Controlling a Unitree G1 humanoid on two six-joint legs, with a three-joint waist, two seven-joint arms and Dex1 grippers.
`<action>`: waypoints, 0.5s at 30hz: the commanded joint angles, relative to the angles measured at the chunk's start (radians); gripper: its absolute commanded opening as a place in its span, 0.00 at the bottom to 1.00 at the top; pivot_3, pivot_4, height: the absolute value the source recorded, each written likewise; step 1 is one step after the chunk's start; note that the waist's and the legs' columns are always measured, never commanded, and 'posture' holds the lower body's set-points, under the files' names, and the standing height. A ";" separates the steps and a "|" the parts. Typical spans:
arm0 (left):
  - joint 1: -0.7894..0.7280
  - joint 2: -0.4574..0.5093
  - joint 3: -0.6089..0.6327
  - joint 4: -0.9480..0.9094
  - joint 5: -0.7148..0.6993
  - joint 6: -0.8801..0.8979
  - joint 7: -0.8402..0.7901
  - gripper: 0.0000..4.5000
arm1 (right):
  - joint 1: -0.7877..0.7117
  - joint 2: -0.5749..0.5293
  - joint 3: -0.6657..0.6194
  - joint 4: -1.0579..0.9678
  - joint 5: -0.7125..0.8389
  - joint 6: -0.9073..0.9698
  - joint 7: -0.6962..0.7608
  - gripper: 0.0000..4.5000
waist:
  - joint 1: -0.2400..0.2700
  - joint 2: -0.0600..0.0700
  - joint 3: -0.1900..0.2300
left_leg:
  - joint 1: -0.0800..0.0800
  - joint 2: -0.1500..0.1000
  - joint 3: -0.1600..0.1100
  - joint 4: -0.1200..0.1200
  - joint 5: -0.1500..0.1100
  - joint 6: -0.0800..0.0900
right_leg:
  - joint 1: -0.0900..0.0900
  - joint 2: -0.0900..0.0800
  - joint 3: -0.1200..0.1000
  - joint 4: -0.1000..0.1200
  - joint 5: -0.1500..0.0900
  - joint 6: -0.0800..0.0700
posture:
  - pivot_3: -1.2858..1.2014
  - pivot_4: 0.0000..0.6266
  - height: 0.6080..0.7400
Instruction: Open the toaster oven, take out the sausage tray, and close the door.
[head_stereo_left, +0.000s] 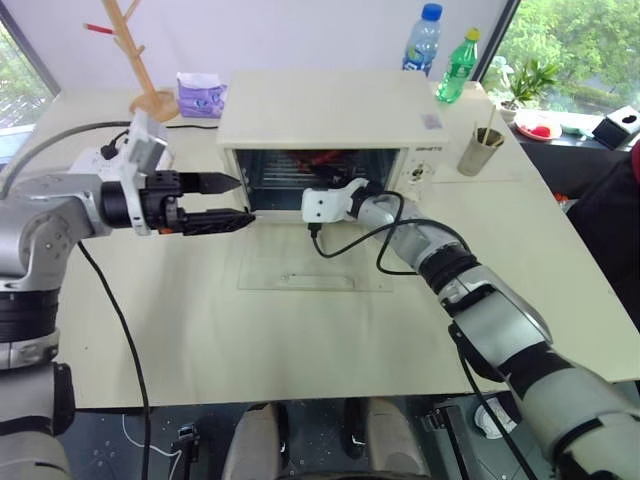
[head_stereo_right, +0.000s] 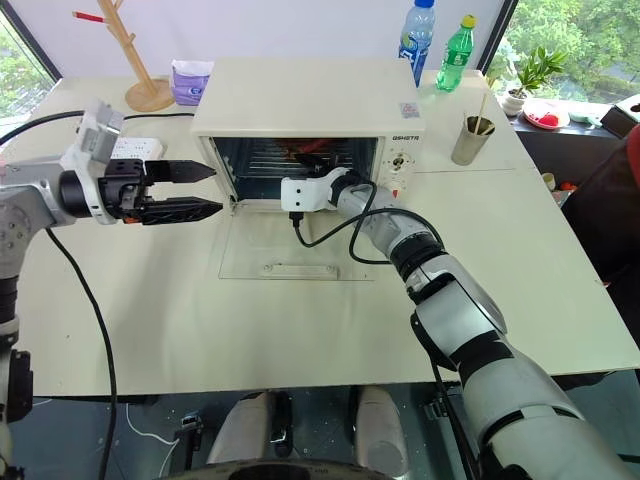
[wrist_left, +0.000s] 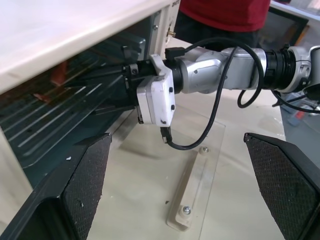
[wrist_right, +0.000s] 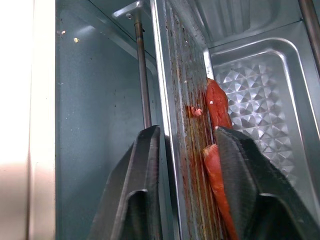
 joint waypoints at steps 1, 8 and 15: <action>-0.029 0.002 0.007 0.002 0.005 -0.022 -0.011 1.00 | -0.014 0.001 -0.013 0.006 -0.001 -0.003 0.002 0.37 | 0.000 0.000 0.000 | 0.000 0.000 0.000 0.000 0.000 0.000 | 0.000 0.000 0.000 0.000 0.000 0.000 | 0.52 0.24 0.87; -0.066 -0.020 -0.022 0.058 0.034 -0.042 -0.031 1.00 | -0.008 0.001 -0.017 0.000 -0.008 -0.003 0.002 0.02 | 0.001 -0.001 0.000 | 0.000 0.000 0.000 0.000 0.000 0.000 | 0.000 0.000 0.000 0.000 0.000 0.000 | 0.52 0.24 0.87; -0.168 -0.057 -0.088 0.200 0.099 -0.096 -0.084 1.00 | 0.034 -0.012 -0.013 -0.083 -0.010 0.002 0.028 0.02 | 0.003 -0.001 0.000 | 0.000 0.000 0.000 0.000 0.000 0.000 | 0.000 0.000 0.000 0.000 0.000 0.000 | 0.52 0.24 0.87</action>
